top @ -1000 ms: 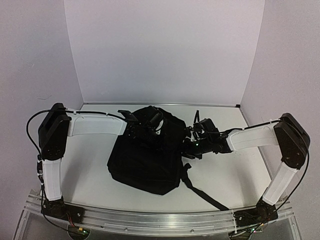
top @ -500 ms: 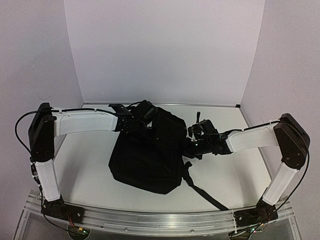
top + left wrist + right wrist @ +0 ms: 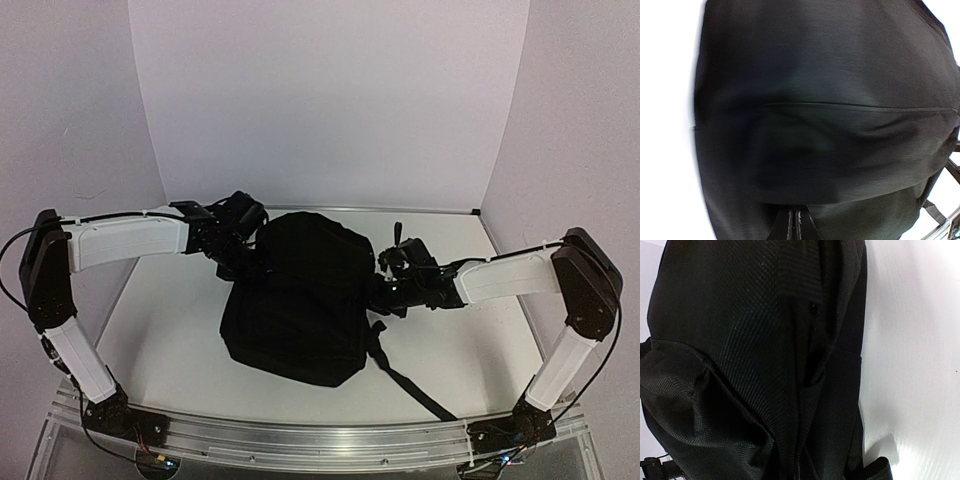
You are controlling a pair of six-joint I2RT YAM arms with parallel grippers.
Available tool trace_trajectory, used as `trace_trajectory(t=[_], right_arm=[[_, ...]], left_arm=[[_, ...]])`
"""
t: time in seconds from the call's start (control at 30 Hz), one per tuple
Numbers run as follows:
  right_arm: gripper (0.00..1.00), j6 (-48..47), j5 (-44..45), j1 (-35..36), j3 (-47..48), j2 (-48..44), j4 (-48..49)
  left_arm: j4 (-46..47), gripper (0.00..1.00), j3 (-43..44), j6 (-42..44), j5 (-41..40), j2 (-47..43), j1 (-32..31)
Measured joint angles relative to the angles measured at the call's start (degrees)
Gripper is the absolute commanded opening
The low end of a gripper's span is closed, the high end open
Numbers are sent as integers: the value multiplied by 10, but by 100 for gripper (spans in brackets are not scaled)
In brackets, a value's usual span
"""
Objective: Pack the student bag
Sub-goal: Zip the student bag at the center of the board.
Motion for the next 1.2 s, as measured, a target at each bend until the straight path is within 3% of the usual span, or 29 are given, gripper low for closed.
trace_trajectory(t=[0.47,0.53,0.6,0.73,0.8,0.97,1.2], right_arm=[[0,3,5,2,2,-8,-6],[0,0,5,2,2,-11,-10],[12,-12,7,1,3,-18,-19],[62,-53,31,-4,7,-46,-59],[79,-75,49,-13,14,-66,-77],[95,-118,69,-48,38,-98,-95],[98,-164,80,-144,40,-104,-118]], left_arm=[[51,0,-80,-4,55,-54,55],[59,9,-85,6,69,-57,59],[62,30,-86,17,82,-59,64],[62,86,-86,36,97,-68,79],[62,99,-86,47,97,-73,84],[62,100,-85,71,104,-81,103],[98,100,-129,94,117,-138,224]])
